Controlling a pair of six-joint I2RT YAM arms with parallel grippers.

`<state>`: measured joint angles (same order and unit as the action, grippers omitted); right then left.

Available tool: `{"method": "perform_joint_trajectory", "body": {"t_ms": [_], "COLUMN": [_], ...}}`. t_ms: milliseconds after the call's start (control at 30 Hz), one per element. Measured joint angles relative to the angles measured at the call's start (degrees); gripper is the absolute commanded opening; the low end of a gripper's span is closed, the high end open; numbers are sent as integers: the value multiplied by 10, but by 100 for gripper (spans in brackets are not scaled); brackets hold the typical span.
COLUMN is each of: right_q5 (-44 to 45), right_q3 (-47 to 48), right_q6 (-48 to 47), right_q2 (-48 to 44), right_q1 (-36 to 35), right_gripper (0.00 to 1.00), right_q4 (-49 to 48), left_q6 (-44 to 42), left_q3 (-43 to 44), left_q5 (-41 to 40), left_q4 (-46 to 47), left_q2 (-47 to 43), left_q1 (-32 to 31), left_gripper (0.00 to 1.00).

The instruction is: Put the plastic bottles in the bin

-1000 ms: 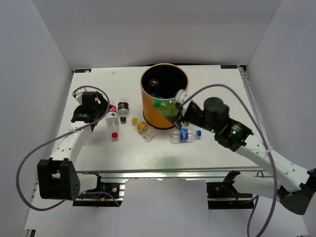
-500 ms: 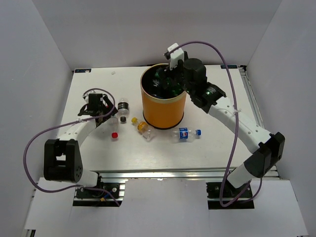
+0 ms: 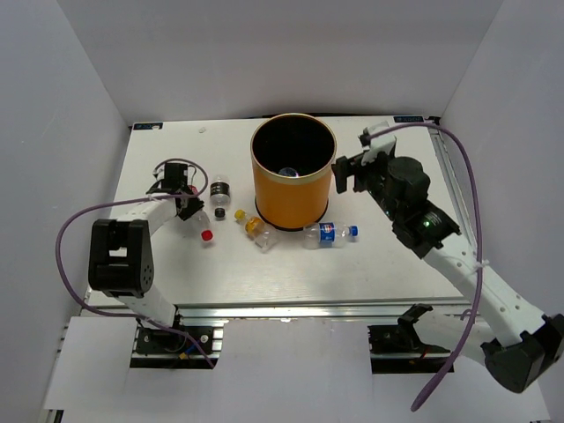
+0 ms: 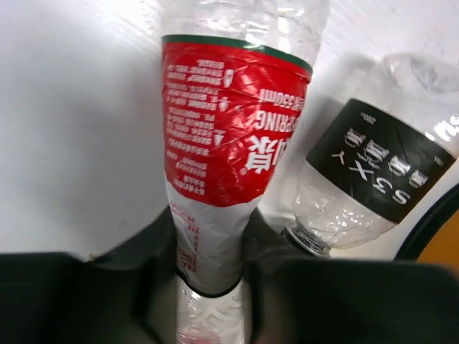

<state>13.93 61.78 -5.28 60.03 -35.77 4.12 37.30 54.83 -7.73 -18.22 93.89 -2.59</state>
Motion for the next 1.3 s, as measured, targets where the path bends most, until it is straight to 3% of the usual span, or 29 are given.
{"method": "perform_joint_trajectory", "body": {"t_ms": [200,467,667,833,933,1000,1033,1067,1100,1300], "right_q5": [-23,-216,-302,-339,-370,-380,-382,-383,-384,-385], "right_q3": [-99,-215,-202,-224,-222,-208,-199,-189,-183,-177], "right_q6": [12,-121,-188,-285,-347,-370,-376,-381,-386,-388], "right_q2": [-61,-80,-26,-3,34,68,83,99,111,187], "right_q1": [50,80,81,81,87,92,94,96,97,99], "right_gripper": [89,89,89,90,89,89,89,89,89,89], "right_q4": [17,38,70,86,108,132,138,142,142,103], "left_q6": [0,-38,-87,-114,-134,-154,-164,-174,-176,-197], "left_q3": [8,153,294,393,450,470,473,473,468,432], "left_q5": [-10,42,54,90,92,90,86,82,79,76], "left_q4": [-49,-40,48,110,130,125,123,116,114,114], "left_q2": [-56,-200,-193,-106,-30,9,22,35,42,42], "left_q1": [6,-5,-144,-213,-239,-259,-268,-279,-287,-301], "left_gripper": [19,19,24,24,38,62,87,88,98,98]}}
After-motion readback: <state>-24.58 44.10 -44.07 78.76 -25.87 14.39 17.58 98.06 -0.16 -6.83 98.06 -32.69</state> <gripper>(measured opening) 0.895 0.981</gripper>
